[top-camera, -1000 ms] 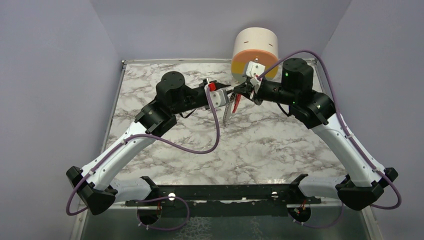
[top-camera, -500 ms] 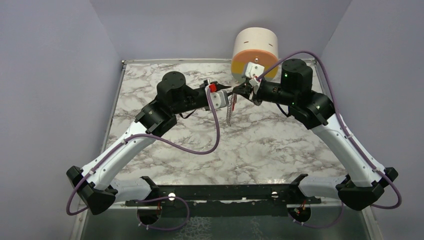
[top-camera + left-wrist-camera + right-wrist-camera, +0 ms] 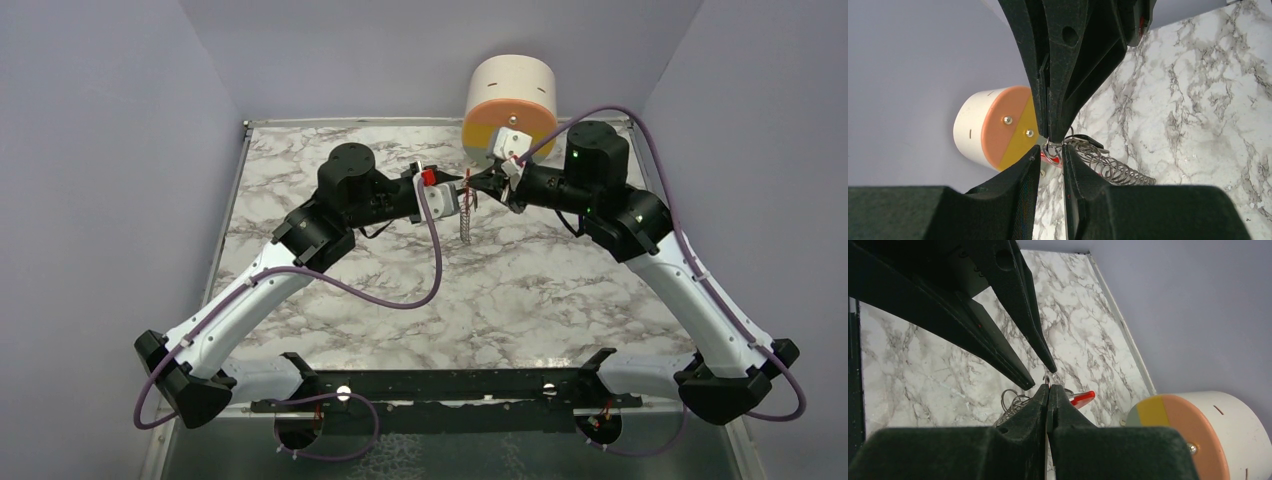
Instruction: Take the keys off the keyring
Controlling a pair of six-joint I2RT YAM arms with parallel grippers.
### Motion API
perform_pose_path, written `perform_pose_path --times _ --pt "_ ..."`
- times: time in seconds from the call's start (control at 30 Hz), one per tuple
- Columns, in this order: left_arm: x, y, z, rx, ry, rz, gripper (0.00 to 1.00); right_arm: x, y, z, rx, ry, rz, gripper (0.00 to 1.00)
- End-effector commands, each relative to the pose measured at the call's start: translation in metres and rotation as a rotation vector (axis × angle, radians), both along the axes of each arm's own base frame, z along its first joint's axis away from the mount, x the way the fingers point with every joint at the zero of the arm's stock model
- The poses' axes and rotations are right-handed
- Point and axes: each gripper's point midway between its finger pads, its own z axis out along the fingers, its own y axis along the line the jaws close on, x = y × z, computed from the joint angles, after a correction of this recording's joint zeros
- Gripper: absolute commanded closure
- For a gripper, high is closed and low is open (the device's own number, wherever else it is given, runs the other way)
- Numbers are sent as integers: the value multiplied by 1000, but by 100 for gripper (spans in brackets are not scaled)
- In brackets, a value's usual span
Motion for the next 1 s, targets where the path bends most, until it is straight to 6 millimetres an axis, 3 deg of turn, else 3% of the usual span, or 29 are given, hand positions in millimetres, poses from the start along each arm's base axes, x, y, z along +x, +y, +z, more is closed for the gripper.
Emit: perform_pose_path --times 0.0,0.4,0.6,0.73,0.97 --pt "1 -3 -4 3 -7 -17 75 -6 -1 18 42 -56 6 99" --pt "6 -6 -2 -12 -15 -11 79 -8 3 15 37 -50 24 99" --pt "6 -4 5 -29 -31 -9 86 -9 4 13 33 -45 27 99" --pt "5 -6 6 -31 -39 -24 99 -9 6 11 29 -40 32 99" --pt "6 -6 10 -50 -32 -19 100 -7 6 10 26 -45 22 99"
